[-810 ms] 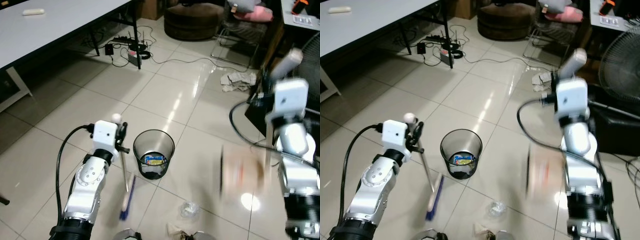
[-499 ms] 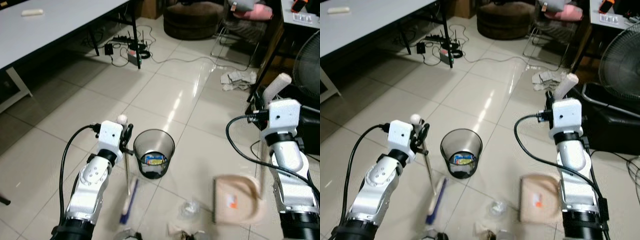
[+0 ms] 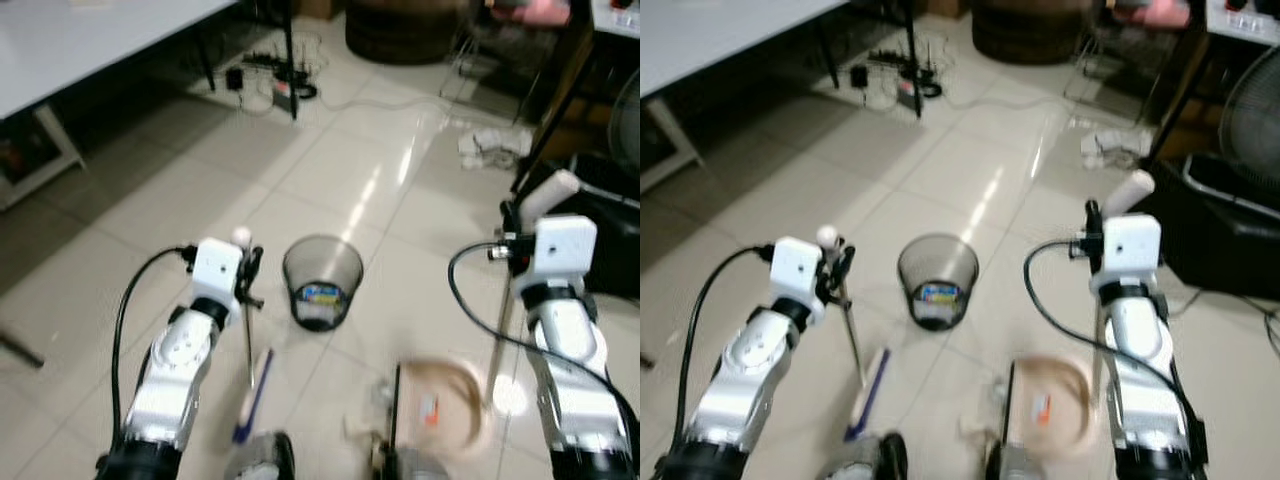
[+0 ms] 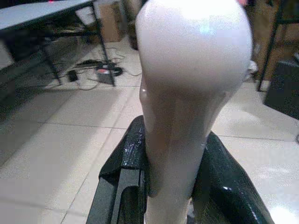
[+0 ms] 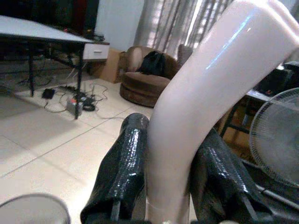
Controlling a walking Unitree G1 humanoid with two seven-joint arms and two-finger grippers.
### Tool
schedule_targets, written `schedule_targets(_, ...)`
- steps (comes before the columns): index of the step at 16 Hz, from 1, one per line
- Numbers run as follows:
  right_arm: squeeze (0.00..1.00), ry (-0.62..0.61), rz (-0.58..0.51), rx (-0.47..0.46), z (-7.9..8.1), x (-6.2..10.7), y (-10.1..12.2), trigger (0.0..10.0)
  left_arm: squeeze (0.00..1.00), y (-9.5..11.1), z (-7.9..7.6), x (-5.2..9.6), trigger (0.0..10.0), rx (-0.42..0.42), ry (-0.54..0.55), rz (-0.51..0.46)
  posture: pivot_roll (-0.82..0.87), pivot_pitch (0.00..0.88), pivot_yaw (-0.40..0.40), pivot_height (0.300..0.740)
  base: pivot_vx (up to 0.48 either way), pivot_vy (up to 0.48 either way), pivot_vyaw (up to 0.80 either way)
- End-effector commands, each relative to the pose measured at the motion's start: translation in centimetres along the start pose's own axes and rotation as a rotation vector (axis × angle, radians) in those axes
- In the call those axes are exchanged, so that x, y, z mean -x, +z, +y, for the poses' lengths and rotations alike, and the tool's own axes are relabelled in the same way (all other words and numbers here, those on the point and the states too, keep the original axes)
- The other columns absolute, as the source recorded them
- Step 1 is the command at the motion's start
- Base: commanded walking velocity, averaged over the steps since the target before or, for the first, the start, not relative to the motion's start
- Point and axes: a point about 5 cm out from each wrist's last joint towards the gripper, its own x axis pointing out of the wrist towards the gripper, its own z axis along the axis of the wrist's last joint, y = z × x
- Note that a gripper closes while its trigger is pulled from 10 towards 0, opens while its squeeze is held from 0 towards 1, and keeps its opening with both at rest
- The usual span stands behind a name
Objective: Sweep floor
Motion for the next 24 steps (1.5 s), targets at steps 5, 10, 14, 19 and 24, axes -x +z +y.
schedule_targets(5, 0.0, -0.04, -0.031, 0.026, -0.7, -0.3, 1.7, 10.0, 0.0, 1.3, 0.7, -0.6, 10.0, -0.03, 0.043, -0.053, -0.04, 0.065, 0.043, 0.74, -0.118, 0.0, 0.0)
schedule_targets(10, 0.0, -0.114, 0.017, -0.029, -0.9, 0.1, 1.1, 10.0, 0.0, 1.9, 1.3, -0.7, 10.0, -0.044, 0.075, -0.083, -0.04, 0.065, 0.044, 0.74, 0.0, 0.0, -0.64)
schedule_targets(14, 0.0, -0.142, 0.035, -0.09, -0.5, 0.3, 1.0, 10.0, 0.0, 2.0, 1.4, -0.6, 10.0, -0.033, 0.075, -0.096, -0.03, 0.074, 0.042, 0.74, 0.0, 0.0, -0.8)
schedule_targets(19, 0.0, -0.186, 0.049, -0.093, -1.1, 0.6, 0.4, 10.0, 0.0, 2.3, 1.2, -0.6, 10.0, -0.023, 0.071, -0.116, -0.03, 0.082, 0.048, 0.74, 0.05, 0.0, -0.8)
schedule_targets(24, 0.0, -0.117, 0.052, -0.079, 0.0, -0.1, 0.1, 10.0, 0.0, 2.2, 1.6, -0.7, 10.0, -0.023, 0.11, -0.123, -0.03, 0.071, 0.038, 0.74, 0.271, 0.0, 0.0)
